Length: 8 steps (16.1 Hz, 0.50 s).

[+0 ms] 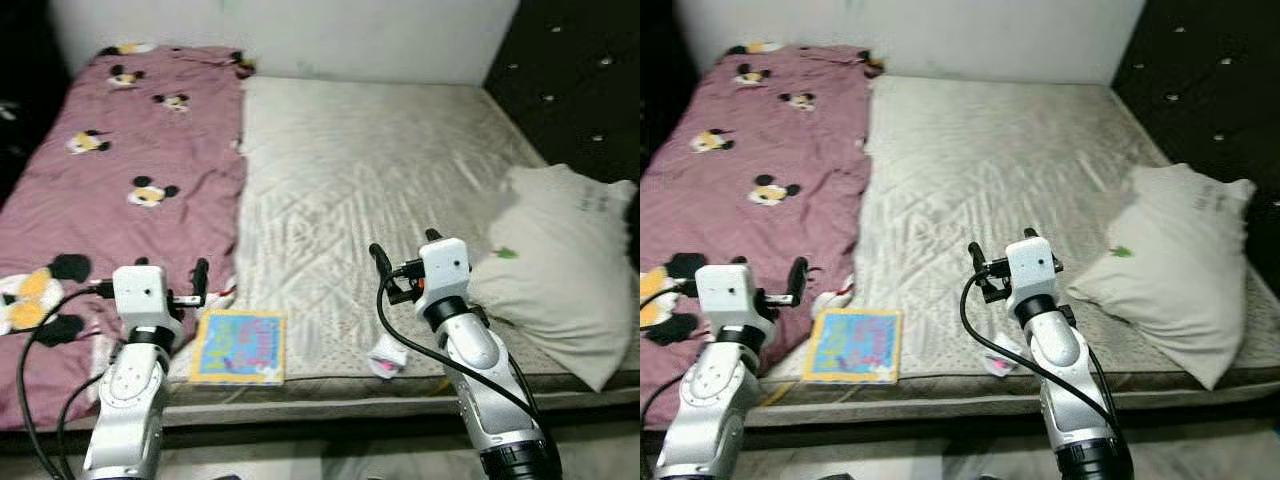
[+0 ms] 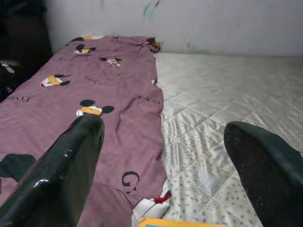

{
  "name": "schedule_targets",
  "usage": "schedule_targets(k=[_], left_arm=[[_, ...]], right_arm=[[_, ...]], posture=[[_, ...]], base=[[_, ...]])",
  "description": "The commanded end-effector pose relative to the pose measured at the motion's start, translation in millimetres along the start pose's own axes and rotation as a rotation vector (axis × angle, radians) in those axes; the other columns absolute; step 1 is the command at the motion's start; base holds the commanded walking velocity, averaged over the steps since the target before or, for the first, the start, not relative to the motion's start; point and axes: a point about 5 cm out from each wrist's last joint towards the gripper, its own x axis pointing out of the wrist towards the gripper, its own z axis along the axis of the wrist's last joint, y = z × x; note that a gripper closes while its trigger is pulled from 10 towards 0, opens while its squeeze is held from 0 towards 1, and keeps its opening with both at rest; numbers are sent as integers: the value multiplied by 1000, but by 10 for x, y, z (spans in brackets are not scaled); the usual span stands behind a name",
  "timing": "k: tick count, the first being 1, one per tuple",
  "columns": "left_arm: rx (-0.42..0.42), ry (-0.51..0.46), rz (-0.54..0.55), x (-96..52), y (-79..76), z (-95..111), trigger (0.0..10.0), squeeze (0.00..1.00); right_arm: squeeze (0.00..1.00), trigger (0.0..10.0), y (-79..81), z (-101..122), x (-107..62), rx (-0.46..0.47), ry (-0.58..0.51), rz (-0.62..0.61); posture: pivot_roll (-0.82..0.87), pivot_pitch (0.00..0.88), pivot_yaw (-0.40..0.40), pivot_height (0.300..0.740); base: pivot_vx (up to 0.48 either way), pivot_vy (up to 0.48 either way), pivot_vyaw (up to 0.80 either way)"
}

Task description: Clean up the room

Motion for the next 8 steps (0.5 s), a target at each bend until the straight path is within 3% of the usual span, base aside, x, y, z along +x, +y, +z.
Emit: schedule_targets(k=[1,8], left_arm=[[2,9,-19,12,-55,-10,10000,0],[-16,21,-1,-41,-26,-20,10000,0]], right_arm=[[0,10000,-70,6,-16,3,-3,-19],[0,10000,-6,-101,-95,26,52,1]], posture=[[-56,88,-44,740],[-57,127,-42,740]], base=[[0,0,0],[0,0,0]])
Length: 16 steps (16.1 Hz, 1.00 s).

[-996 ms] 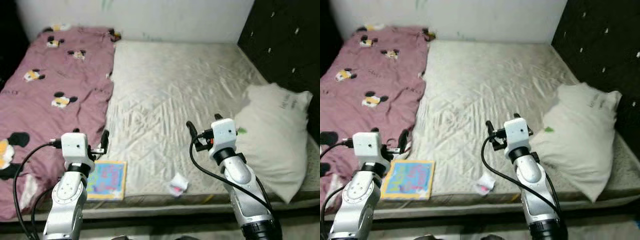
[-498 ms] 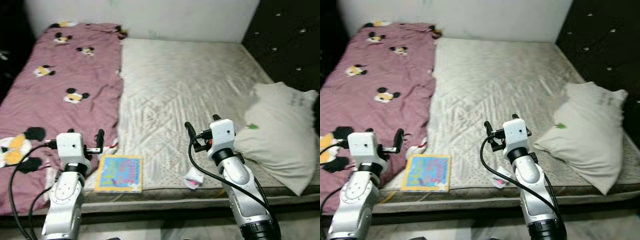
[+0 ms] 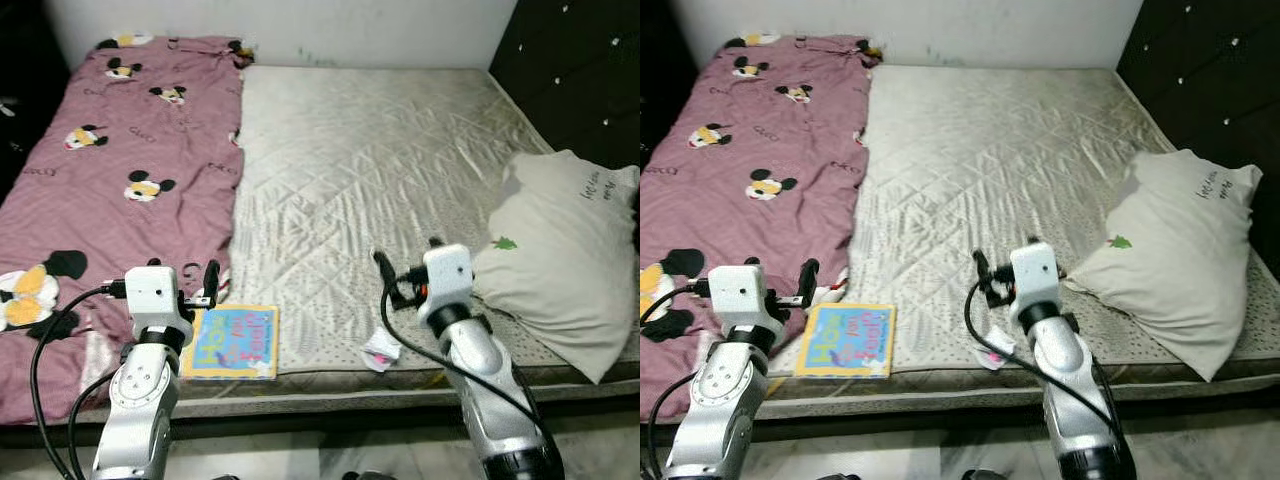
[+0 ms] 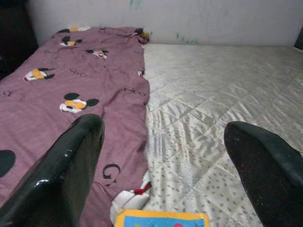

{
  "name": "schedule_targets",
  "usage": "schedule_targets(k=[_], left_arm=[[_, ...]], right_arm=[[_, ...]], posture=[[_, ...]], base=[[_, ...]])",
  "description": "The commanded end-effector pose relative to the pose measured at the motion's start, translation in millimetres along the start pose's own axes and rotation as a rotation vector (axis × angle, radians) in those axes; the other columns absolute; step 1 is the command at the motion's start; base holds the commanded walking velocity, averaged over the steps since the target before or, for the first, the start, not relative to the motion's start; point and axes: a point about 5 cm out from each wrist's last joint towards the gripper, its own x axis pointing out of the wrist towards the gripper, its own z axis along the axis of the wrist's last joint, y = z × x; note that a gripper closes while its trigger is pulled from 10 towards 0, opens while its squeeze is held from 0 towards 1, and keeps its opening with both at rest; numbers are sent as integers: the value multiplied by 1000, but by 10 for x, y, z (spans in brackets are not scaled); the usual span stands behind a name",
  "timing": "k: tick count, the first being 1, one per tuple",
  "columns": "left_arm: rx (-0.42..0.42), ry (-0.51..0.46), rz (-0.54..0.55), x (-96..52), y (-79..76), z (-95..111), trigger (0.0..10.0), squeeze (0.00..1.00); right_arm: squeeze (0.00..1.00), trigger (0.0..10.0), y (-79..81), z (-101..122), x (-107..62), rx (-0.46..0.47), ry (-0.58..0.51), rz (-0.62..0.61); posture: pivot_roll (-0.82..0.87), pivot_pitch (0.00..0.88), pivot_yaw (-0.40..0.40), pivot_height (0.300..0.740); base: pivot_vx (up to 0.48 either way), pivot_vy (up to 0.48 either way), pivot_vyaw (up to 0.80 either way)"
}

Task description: Clean up the room

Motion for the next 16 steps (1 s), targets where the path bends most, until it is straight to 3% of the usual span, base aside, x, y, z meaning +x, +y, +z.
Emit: schedule_targets(k=[1,9,16], left_arm=[[-9,9,7,-45,9,-4,10000,0],[-22,25,-3,-84,3,-4,10000,0],[-19,26,-6,-54,-18,4,10000,0]], right_arm=[[0,10000,15,15,-34,12,-3,5],[0,10000,30,-16,-79,19,19,16],[0,10000,28,-2,-65,17,18,23]], posture=[[-55,138,-44,740],[-54,161,-48,740],[-60,151,-48,662]], base=[[0,0,0],[0,0,0],[0,0,0]])
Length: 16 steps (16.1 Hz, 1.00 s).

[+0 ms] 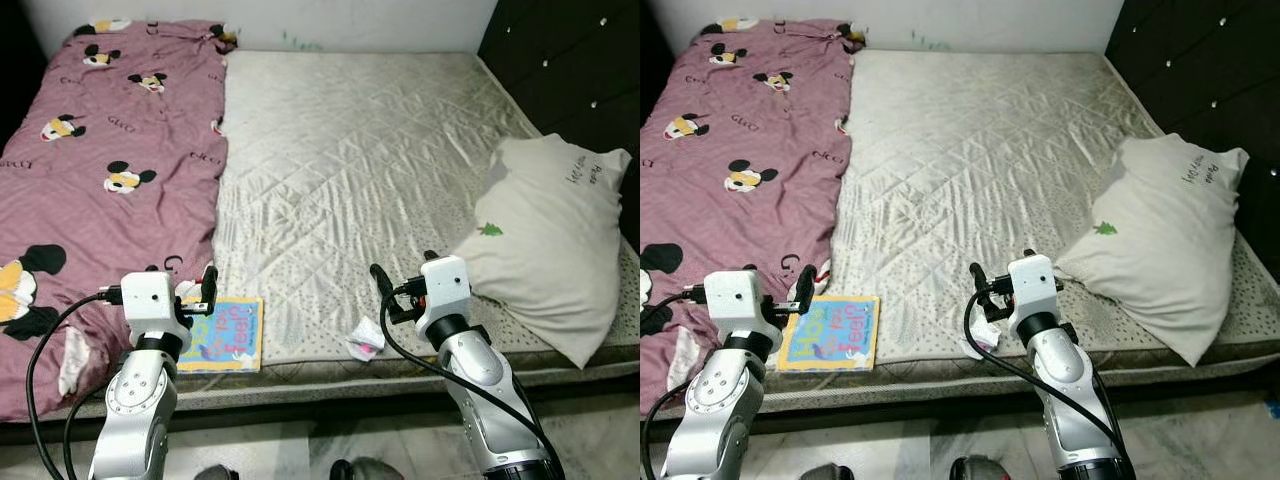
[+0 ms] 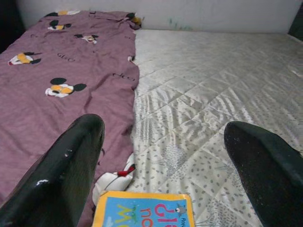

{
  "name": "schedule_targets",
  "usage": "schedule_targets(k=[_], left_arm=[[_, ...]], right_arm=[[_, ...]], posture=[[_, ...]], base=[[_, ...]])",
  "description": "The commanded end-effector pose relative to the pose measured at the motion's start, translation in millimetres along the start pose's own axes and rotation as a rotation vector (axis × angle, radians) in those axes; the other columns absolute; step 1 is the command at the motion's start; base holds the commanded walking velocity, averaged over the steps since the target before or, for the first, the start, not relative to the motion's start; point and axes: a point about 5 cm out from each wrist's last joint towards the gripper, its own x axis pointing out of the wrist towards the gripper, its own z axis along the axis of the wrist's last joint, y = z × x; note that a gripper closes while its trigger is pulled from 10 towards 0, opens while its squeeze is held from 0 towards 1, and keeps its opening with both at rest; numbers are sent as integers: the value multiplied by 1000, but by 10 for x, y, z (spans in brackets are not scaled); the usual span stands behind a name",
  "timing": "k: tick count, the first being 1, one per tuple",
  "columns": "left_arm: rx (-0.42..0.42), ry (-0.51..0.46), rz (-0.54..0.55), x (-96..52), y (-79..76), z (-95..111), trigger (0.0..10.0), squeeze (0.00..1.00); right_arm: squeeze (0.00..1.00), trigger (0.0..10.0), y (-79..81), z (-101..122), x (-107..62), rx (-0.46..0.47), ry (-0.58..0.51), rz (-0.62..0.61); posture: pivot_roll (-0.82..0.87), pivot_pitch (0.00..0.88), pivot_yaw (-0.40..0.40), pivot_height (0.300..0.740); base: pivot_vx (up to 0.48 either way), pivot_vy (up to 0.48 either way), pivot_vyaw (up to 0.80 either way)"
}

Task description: Clean up the room

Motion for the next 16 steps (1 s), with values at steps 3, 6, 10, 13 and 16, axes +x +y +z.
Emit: schedule_targets(k=[3,6,10,13,16], left_arm=[[-2,5,-4,-2,-17,-8,10000,0],[1,2,-3,4,-17,-8,10000,0],[9,-4,0,9,-14,0,10000,0],[10,-8,-4,12,-20,7,10000,0],[10,-10,-3,13,-19,4,10000,0]], right_arm=[[0,10000,1,31,-2,-2,-9,7],[0,10000,7,36,7,-4,-14,11],[0,10000,1,33,13,-8,-12,11],[0,10000,7,32,20,-10,-13,18],[0,10000,20,29,29,-16,-13,28]], posture=[[-59,146,-49,612],[-59,140,-48,574],[-59,137,-47,574],[-56,127,-49,574],[-55,125,-50,574]], base=[[0,0,0],[0,0,0],[0,0,0],[0,0,0],[0,0,0]])
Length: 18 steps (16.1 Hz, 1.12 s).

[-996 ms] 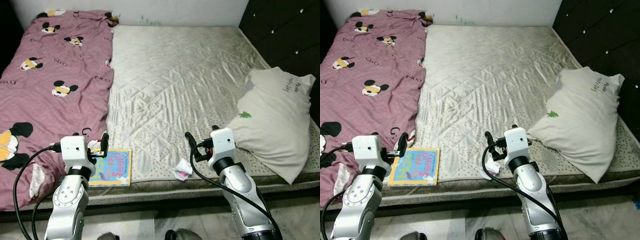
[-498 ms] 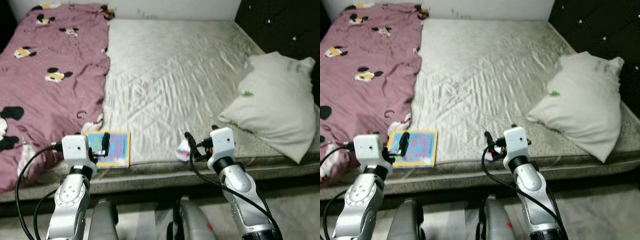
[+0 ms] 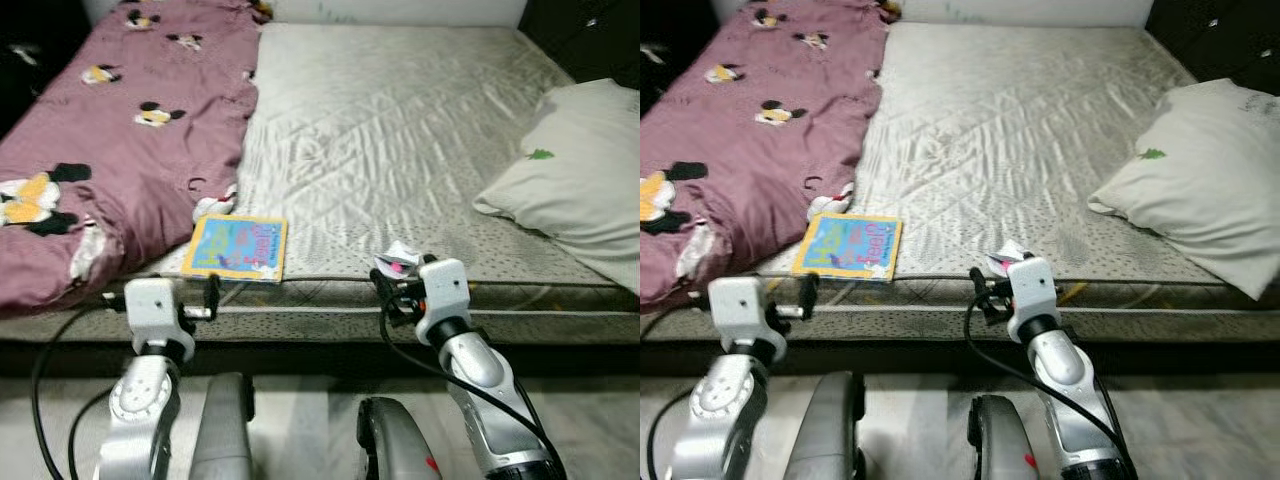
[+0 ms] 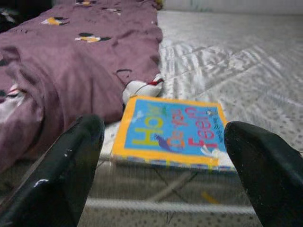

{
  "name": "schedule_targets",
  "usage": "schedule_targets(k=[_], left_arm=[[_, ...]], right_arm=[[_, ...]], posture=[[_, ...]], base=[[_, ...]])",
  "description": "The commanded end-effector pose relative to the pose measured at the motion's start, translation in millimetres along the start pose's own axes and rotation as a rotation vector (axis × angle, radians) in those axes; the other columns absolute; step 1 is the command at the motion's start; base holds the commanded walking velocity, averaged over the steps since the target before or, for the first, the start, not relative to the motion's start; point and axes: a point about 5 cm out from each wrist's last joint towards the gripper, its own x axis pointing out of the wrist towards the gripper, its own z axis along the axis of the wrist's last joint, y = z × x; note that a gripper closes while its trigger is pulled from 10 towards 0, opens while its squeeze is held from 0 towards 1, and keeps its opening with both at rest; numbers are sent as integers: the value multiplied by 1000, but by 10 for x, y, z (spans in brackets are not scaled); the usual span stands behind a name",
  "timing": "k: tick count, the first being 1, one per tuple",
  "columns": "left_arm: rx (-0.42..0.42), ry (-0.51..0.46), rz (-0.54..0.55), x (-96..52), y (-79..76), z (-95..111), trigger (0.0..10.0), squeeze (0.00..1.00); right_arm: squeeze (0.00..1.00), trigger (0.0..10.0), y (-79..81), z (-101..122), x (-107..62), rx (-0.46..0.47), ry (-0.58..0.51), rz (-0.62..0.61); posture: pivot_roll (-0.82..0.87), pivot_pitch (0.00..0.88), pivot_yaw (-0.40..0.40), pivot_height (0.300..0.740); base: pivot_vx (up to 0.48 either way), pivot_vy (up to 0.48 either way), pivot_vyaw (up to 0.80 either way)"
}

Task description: Clean up the room

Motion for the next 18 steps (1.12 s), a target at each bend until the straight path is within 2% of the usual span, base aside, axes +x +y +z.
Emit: schedule_targets(k=[1,6,10,12,14,18], left_arm=[[10,-20,-11,16,-26,48,10000,0],[11,-20,-11,14,-25,47,10000,0],[2,-26,-19,23,-30,58,10000,0],[-4,-33,-36,24,-43,70,10000,0],[-5,-32,-37,25,-44,68,10000,0],[-8,-33,-47,36,-49,67,10000,0]], right_arm=[[0,10000,6,23,3,-15,-8,15],[0,10000,22,7,-13,-15,-6,17],[0,10000,9,8,0,-10,-4,12],[0,10000,1,23,12,-61,-11,15],[0,10000,0,20,13,-49,-12,8],[0,10000,-10,24,19,-39,-15,3]], posture=[[-55,125,-50,574],[-56,135,-48,512],[-59,144,-50,512],[-59,145,-50,512],[-58,146,-48,512],[-60,142,-46,512]], base=[[0,0,0],[0,0,0],[0,0,0],[0,0,394],[0,0,722],[0,0,0]])
